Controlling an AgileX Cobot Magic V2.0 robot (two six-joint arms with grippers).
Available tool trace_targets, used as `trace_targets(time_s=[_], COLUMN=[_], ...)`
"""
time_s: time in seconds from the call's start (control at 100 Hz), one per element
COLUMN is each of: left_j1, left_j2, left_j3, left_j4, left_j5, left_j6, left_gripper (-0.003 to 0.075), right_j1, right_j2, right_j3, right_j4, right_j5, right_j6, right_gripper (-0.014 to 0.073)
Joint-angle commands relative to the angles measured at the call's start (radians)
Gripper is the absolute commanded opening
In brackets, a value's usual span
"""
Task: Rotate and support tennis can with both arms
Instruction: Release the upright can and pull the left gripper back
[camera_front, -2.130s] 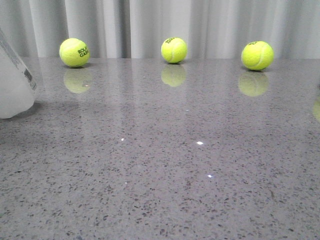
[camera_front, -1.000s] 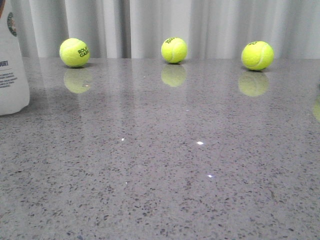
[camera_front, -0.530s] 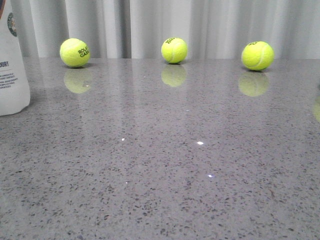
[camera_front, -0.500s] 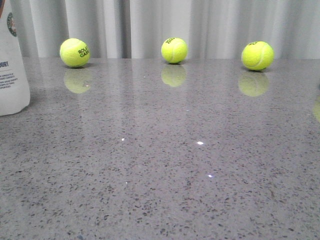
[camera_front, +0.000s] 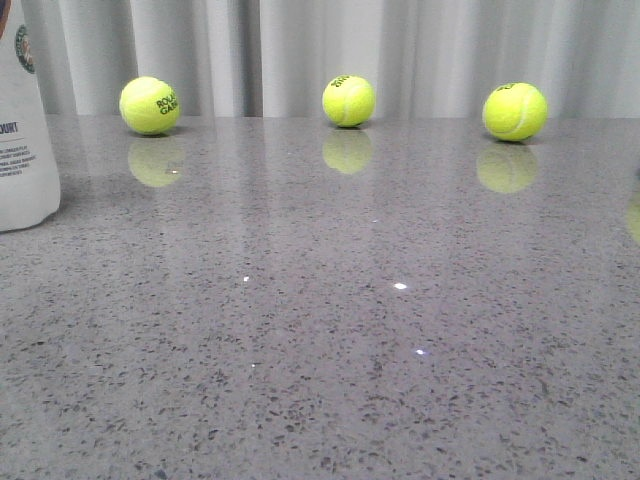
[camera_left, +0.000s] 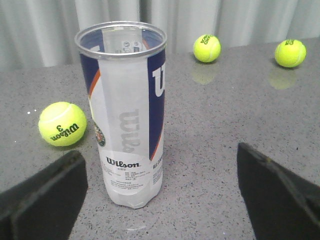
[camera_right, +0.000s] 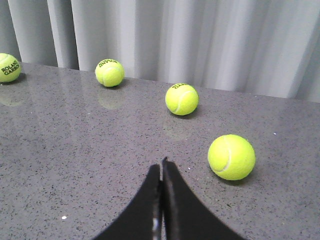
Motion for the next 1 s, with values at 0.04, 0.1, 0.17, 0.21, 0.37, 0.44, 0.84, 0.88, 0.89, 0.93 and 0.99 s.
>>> trace_targets(time_s=[0.04,0.1,0.17,0.21,0.37,0.44,0.84,0.88,0.89,0.93,0.99], left_j1=[-0.009,-0.009,-0.009,-0.009,-0.009,-0.009,-0.009,-0.009,-0.009,-0.009,-0.009], left_j2=[-0.065,-0.08,-0.084,-0.084,-0.084,-0.084,-0.084,-0.084,-0.084,-0.084,-0.084], left_j3=[0.071,0.098,0.11,0.112,0.112,0.112,0.112,0.112,0.112,0.112,0.112], left_j4=[-0.002,-0.002,-0.002,-0.002,-0.002,-0.002,-0.002,-0.002,-0.002,-0.002,-0.002], left_j5=[-0.223,-0.255,-0.275,-0.275,-0.277,-0.279,-0.281,-0.281,-0.281,-0.281,-0.281], left_j6=[-0.011,-0.011,-0.011,-0.011,-0.011,-0.011,-0.011,-0.011,-0.011,-0.011,-0.011], left_gripper=[0.0579,0.0542,0.0459,0.0391,0.0071,-0.0018,-0.0021,-0.0021,-0.0021,-0.0021,-0.0021], right_j1=[-0.006,-0.006,-0.006,-0.006,-0.006,-0.006,-0.006,-0.006,-0.006,-0.006,-0.006], right_j2=[0.005,0.005,0.005,0.005,0.005,0.005,0.005,0.005,0.005,0.005,0.005], right_j3=[-0.026,-0.026,-0.026,-0.026,-0.026,-0.026,-0.026,-0.026,-0.026,-0.026,-0.026], right_j4=[0.004,0.004,0.004,0.004,0.004,0.004,0.004,0.004,0.004,0.004,0.004], right_j5=[-0.081,-0.081,-0.081,-0.081,-0.081,-0.081,-0.081,-0.081,-0.081,-0.081,-0.081], right_j6=[0.001,0.001,0.001,0.001,0.001,0.001,0.001,0.001,0.001,0.001,0.001], right_gripper=[-0.007,-0.007,-0.007,-0.007,-0.007,-0.007,-0.007,-0.007,-0.007,-0.007,-0.007])
